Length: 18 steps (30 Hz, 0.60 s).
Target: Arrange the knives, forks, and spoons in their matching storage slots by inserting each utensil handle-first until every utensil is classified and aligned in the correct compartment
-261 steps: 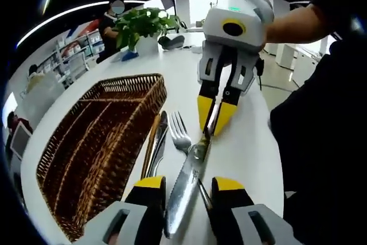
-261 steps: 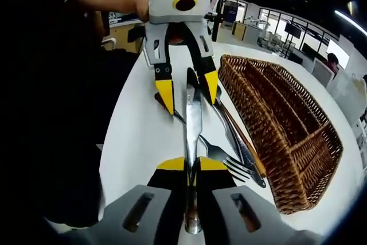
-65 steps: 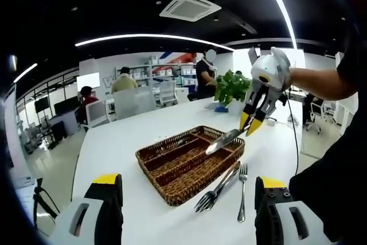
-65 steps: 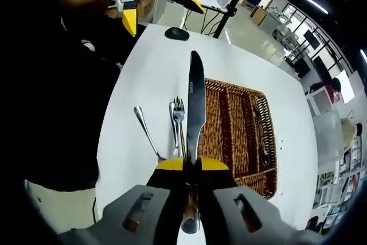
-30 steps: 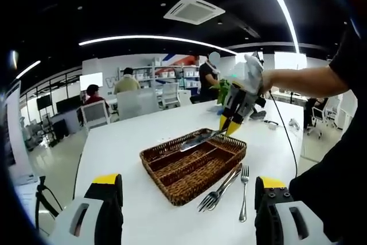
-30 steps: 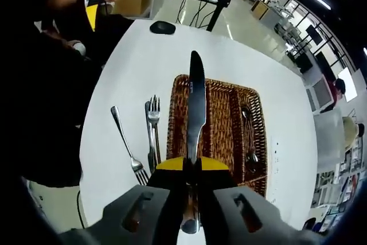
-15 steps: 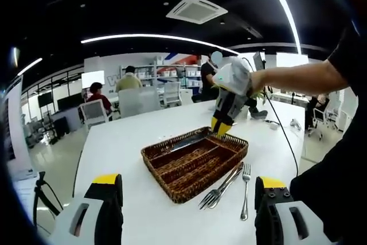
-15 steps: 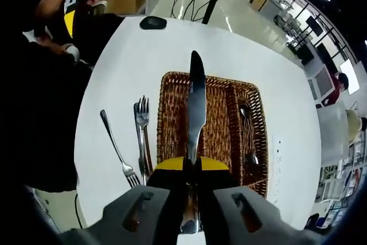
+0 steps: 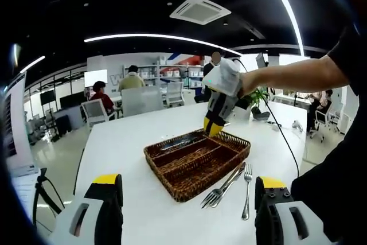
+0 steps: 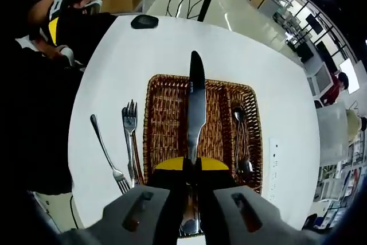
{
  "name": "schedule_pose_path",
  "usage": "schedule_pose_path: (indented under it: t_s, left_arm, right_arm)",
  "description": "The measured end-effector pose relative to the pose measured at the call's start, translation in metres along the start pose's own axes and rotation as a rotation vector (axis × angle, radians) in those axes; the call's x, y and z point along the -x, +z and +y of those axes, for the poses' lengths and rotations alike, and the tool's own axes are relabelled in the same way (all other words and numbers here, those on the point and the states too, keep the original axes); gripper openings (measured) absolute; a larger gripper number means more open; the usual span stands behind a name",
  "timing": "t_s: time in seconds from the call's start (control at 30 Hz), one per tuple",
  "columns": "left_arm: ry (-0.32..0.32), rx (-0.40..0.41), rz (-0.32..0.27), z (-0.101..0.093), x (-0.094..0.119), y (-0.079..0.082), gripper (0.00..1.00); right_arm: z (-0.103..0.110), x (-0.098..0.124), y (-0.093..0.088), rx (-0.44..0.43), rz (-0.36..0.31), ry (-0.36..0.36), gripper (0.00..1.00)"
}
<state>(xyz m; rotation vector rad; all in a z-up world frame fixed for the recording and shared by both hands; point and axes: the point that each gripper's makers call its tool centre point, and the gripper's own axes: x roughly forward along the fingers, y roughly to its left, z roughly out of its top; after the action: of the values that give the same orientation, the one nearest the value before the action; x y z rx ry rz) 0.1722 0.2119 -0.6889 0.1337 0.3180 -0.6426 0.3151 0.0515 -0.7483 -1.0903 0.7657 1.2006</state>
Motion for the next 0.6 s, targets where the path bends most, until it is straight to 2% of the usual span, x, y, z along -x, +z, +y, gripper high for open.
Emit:
schedule_pose_path:
  t_s: [0.33, 0.6]
  left_arm:
    - [0.009, 0.008, -0.01, 0.003, 0.004, 0.0, 1.0]
    - [0.008, 0.009, -0.012, 0.004, 0.006, -0.002, 1.0]
  right_arm:
    - [0.006, -0.004, -0.004, -0.002, 0.014, 0.002, 0.03]
    - [0.012, -0.015, -0.006, -0.01, 0.014, 0.012, 0.03]
